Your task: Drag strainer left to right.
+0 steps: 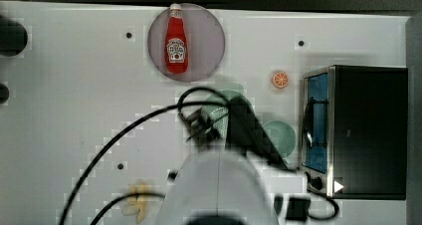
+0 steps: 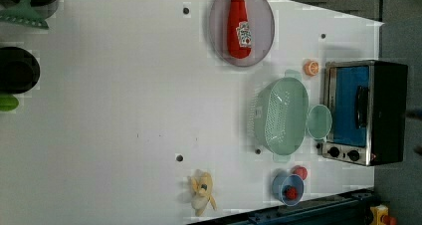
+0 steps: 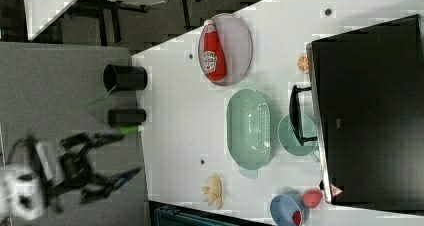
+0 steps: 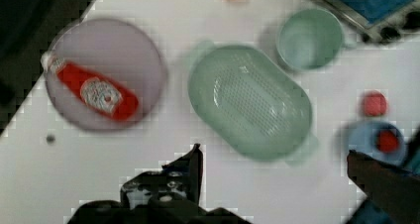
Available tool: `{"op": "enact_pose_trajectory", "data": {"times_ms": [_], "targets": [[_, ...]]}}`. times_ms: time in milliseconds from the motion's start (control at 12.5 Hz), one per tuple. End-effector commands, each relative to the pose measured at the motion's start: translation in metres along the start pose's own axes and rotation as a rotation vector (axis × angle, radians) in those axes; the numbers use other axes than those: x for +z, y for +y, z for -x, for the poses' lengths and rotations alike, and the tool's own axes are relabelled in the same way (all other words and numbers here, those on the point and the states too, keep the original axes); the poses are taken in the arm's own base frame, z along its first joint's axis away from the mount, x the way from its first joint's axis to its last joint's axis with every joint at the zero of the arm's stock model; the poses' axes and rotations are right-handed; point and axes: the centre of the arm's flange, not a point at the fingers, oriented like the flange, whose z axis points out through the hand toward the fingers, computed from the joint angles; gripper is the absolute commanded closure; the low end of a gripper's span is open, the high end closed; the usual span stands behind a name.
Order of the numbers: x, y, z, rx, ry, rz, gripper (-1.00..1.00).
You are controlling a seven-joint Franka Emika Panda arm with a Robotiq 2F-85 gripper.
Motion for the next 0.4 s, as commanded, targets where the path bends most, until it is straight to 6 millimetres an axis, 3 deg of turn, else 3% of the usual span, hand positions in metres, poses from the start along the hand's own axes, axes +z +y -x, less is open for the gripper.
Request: {"op": "enact_pose_trajectory", "data": {"times_ms": [80,400], "targets": [[0.0346,0.0174,-0.0178,-0.045,-0.133,0.147,-1.0],[0.0341,0.0249,-0.0156,-0.038,-0.175,0.179,-1.0]]}}
